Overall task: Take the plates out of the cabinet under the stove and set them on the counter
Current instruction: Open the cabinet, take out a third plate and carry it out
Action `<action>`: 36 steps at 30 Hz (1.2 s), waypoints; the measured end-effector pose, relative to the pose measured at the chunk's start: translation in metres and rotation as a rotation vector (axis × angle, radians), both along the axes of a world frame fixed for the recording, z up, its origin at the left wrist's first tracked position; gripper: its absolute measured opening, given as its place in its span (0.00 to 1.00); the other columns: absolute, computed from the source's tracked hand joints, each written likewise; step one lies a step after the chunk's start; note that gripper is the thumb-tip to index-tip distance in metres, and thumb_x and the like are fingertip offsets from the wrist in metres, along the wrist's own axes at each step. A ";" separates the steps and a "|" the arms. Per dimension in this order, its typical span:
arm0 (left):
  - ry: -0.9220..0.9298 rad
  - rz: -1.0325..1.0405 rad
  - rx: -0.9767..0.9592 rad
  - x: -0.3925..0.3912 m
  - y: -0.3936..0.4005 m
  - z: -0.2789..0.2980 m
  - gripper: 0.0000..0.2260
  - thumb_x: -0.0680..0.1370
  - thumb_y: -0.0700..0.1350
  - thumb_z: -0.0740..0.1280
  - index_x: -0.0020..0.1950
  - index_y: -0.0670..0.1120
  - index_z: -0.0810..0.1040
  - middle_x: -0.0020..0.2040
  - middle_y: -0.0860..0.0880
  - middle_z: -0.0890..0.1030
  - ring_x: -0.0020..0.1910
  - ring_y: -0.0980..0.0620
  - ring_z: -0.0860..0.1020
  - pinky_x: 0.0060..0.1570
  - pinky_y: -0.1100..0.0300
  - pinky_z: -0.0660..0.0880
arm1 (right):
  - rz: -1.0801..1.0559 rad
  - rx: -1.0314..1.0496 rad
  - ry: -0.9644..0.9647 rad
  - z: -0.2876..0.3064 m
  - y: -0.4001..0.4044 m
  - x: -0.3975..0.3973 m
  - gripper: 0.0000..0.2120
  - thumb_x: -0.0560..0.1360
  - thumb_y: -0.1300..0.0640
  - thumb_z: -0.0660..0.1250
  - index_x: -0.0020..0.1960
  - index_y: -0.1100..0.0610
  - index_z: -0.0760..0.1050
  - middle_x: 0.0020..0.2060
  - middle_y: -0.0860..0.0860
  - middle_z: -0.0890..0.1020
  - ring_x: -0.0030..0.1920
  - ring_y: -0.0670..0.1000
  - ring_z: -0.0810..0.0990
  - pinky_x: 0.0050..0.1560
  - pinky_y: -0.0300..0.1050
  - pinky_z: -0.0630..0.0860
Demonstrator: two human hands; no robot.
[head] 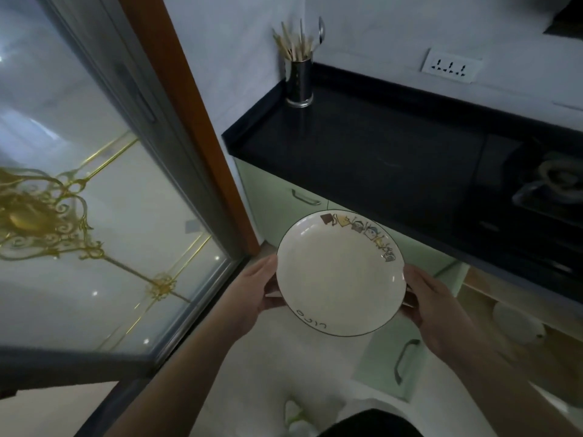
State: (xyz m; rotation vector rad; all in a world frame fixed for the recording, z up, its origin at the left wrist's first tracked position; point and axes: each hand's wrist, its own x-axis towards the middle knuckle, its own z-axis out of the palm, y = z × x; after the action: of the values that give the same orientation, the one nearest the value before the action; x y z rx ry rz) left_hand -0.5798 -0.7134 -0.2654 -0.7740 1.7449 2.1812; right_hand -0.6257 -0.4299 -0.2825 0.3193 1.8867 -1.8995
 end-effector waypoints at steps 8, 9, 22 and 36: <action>-0.016 -0.062 0.137 -0.084 -0.014 -0.008 0.14 0.82 0.50 0.60 0.58 0.50 0.83 0.51 0.44 0.85 0.46 0.46 0.84 0.43 0.52 0.81 | -0.079 0.000 0.005 -0.011 -0.010 -0.079 0.15 0.82 0.46 0.57 0.55 0.45 0.82 0.51 0.50 0.86 0.49 0.49 0.85 0.47 0.45 0.77; -0.020 -0.063 0.135 -0.096 -0.015 -0.008 0.14 0.83 0.50 0.59 0.60 0.49 0.83 0.52 0.43 0.85 0.47 0.46 0.84 0.43 0.51 0.81 | -0.091 0.001 -0.001 -0.010 -0.012 -0.091 0.14 0.82 0.47 0.57 0.55 0.44 0.82 0.50 0.49 0.86 0.48 0.49 0.85 0.47 0.46 0.77; 0.013 -0.169 0.114 -0.237 -0.043 0.019 0.19 0.75 0.52 0.67 0.63 0.45 0.80 0.60 0.38 0.81 0.58 0.40 0.80 0.48 0.46 0.81 | -0.176 -0.077 -0.081 0.010 -0.042 -0.202 0.14 0.82 0.50 0.58 0.60 0.49 0.79 0.52 0.49 0.86 0.52 0.50 0.84 0.52 0.48 0.78; -0.048 -0.133 0.087 -0.396 -0.138 -0.028 0.11 0.82 0.46 0.62 0.60 0.49 0.81 0.53 0.45 0.86 0.50 0.47 0.85 0.39 0.50 0.82 | -0.285 -0.046 -0.212 0.001 -0.148 -0.330 0.14 0.83 0.53 0.56 0.62 0.51 0.77 0.53 0.50 0.85 0.55 0.52 0.83 0.48 0.46 0.78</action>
State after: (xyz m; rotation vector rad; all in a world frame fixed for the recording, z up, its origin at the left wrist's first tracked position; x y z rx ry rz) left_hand -0.9762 -0.8515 -0.2930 -0.6642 1.6177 2.1180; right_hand -0.9559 -0.5776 -0.2816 0.7785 1.7276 -1.9933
